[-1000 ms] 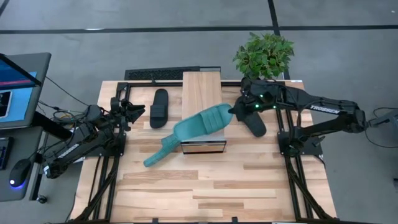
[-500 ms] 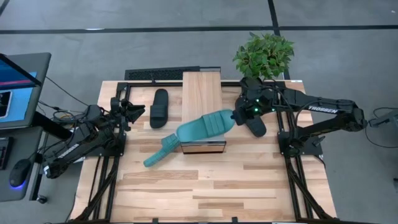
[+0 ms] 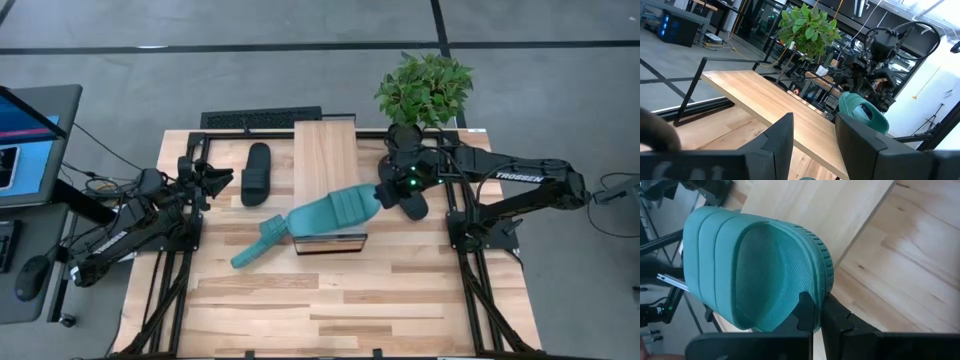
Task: Pick and place slides into the shelf
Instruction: Put the bottom green slipper on the shelf
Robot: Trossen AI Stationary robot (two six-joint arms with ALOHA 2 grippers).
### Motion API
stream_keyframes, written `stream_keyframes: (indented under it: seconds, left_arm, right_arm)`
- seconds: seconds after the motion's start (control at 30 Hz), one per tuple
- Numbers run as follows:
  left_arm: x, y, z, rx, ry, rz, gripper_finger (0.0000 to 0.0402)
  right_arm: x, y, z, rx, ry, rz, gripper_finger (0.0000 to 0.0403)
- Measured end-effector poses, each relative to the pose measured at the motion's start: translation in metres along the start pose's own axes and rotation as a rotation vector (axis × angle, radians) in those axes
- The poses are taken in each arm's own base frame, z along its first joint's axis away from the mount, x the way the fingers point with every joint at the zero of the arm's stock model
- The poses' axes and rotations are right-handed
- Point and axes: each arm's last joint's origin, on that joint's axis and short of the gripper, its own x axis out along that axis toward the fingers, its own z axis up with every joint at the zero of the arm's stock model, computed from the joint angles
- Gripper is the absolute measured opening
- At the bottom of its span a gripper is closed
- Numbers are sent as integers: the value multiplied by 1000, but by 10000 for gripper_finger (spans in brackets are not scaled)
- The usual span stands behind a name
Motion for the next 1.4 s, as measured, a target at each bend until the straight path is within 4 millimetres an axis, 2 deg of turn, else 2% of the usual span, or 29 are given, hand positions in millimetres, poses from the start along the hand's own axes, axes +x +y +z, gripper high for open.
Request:
stream_keyframes:
  seconds: [0.57,1.17,1.4]
  left_arm:
    - [0,0,0,-1,0,0,134]
    - [0,0,0,2,0,0,134]
    - [0,0,0,3,0,0,134]
  right_arm:
    - [1,-1,-3,41,1,-27,1]
    - [3,15,-24,118,-15,-57,1]
    - [15,22,-33,112,18,-95,1]
